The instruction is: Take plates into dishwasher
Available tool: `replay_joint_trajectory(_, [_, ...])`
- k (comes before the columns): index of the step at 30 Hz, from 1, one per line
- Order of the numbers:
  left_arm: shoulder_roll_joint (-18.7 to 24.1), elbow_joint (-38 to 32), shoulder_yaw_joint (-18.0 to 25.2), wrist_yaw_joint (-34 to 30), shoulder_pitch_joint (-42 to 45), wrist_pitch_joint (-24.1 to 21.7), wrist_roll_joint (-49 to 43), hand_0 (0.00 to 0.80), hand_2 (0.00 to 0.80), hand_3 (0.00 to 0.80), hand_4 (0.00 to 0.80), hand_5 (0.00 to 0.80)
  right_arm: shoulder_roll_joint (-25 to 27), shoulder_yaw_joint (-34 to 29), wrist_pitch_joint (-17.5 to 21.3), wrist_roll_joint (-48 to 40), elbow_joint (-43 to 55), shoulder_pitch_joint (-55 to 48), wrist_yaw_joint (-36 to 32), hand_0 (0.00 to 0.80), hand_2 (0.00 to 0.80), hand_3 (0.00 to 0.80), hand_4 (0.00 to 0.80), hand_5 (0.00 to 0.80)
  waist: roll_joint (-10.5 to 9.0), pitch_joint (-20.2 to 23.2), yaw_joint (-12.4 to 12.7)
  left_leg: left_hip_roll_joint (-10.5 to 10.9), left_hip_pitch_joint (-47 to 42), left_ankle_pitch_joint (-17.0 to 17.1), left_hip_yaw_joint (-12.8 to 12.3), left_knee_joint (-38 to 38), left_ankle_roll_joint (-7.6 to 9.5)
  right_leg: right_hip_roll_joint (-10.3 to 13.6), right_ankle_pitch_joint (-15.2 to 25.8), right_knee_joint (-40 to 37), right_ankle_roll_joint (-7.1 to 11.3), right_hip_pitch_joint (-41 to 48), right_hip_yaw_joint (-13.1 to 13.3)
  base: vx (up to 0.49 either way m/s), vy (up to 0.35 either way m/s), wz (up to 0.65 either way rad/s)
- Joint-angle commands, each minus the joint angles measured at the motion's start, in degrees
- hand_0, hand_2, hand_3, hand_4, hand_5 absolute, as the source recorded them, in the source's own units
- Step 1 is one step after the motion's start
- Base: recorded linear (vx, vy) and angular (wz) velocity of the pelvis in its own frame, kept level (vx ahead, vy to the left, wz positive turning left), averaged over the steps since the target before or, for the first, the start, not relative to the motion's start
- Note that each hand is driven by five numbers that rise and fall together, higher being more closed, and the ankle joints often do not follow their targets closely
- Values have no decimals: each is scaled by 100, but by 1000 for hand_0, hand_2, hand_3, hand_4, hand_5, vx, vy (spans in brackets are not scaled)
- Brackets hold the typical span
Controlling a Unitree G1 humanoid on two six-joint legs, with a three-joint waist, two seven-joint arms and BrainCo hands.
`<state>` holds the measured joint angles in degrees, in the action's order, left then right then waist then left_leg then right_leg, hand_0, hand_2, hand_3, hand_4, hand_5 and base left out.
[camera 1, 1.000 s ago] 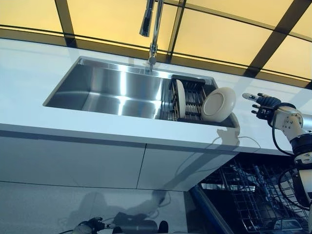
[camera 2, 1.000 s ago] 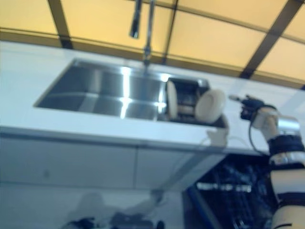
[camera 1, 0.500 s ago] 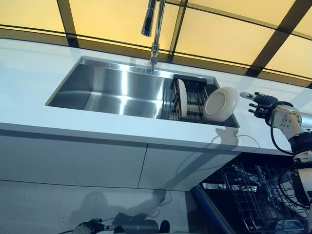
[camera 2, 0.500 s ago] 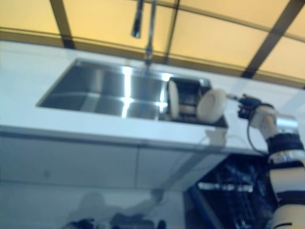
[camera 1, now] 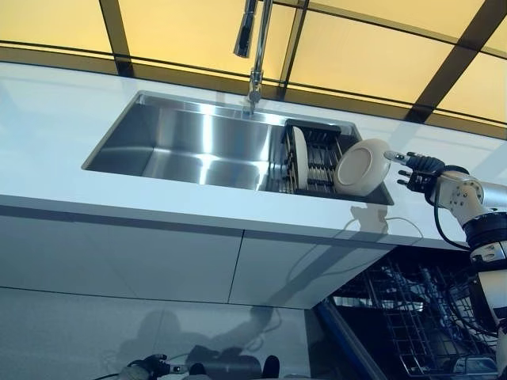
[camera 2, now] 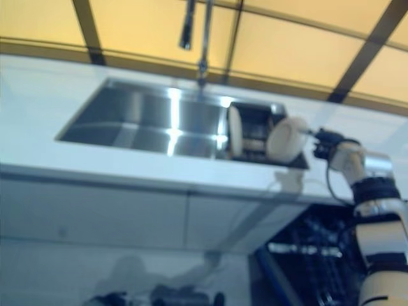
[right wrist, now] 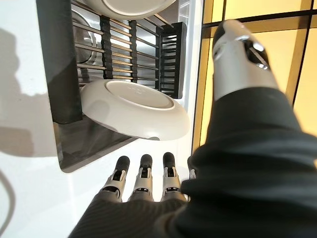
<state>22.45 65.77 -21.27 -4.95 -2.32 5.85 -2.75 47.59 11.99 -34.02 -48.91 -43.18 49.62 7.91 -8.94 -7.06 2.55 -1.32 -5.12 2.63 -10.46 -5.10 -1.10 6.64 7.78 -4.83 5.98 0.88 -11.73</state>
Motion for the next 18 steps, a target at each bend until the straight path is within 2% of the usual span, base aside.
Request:
replay_joint_trajectory(1, [3, 103, -355, -13, -276, -44, -84, 0, 0, 0, 0, 0, 131, 234, 167, -46, -182, 967, -68, 0, 0, 0, 0, 0, 155, 5, 234, 120, 60, -342, 307, 10, 157, 349, -115, 743, 430, 52, -43, 0, 0, 0])
replay_joint_trajectory(18, [-1, 76, -374, 1, -298, -38, -69, 0, 0, 0, 0, 0, -75, 167, 113, -238, -225, 909, 103, 0, 0, 0, 0, 0, 171, -55, 263, 130, 56, -345, 346, 10, 173, 376, -81, 810, 430, 9, -38, 1, -1, 3])
